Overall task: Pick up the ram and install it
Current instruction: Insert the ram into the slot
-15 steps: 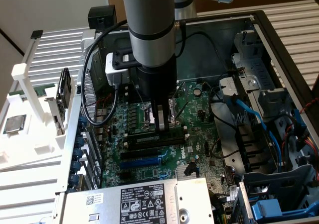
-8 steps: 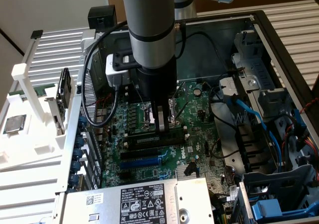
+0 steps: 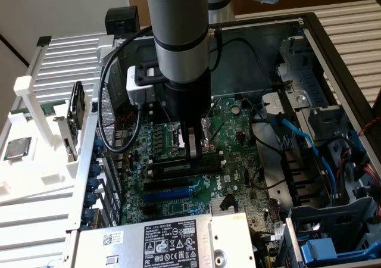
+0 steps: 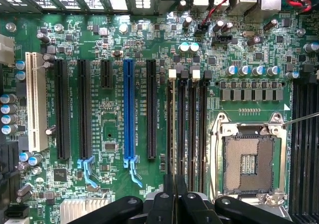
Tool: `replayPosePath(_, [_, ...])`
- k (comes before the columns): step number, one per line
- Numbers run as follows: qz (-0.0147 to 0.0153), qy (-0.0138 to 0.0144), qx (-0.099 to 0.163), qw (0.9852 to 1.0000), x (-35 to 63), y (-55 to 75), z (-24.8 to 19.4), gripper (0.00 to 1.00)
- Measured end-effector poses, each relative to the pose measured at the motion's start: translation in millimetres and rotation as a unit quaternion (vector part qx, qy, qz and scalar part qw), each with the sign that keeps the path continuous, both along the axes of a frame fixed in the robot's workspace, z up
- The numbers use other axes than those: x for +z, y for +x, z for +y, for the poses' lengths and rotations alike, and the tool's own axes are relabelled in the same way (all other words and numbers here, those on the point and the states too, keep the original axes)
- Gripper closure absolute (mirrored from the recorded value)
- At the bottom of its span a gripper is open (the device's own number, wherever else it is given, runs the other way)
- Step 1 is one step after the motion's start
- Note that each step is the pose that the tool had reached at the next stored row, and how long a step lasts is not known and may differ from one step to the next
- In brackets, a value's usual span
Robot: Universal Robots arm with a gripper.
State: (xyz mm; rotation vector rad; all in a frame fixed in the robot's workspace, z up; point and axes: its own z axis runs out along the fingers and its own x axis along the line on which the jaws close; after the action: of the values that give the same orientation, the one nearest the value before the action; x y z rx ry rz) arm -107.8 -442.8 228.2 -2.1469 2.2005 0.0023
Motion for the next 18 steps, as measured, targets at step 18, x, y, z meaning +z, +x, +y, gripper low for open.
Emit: replayPosePath(18, [0.0000,0.0000,0.000,1.0000,-0.4,0.0,0.0,0.80])
